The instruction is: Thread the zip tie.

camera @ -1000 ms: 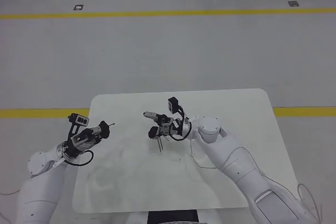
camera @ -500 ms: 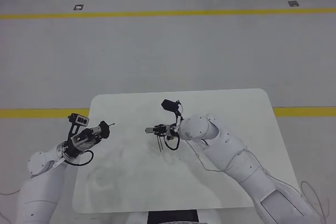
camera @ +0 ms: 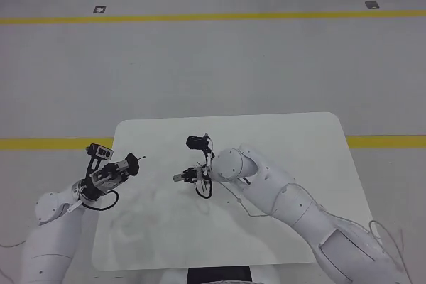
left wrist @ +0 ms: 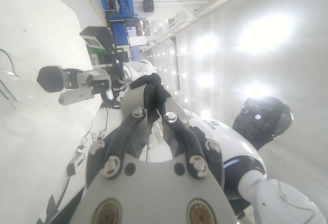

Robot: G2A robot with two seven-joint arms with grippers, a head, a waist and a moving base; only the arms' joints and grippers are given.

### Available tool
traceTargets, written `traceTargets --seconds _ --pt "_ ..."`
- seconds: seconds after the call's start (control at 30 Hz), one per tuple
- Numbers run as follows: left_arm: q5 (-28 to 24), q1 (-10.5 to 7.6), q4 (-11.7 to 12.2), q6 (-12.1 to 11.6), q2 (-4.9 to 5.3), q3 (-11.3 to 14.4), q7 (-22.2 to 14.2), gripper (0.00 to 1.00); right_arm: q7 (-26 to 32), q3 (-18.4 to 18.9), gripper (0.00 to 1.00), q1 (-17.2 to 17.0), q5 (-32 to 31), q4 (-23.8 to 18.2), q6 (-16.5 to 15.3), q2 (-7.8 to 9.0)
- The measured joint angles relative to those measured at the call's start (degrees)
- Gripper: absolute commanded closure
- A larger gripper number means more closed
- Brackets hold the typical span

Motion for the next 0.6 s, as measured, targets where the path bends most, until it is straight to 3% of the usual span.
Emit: traceTargets --seconds 0.37,0.6 --pt "0.00 0.00 0.00 0.00 0.00 0.00 0.00 1.00 -0.70 -1.16 0.00 0.32 -2.58 1.22 -0.03 -0.31" --pt "0.00 0.00 0.00 0.00 0.00 0.00 0.00 1.00 2.79 -2.98 0.00 1.78 -6.21 3.23 -0.01 -1.77"
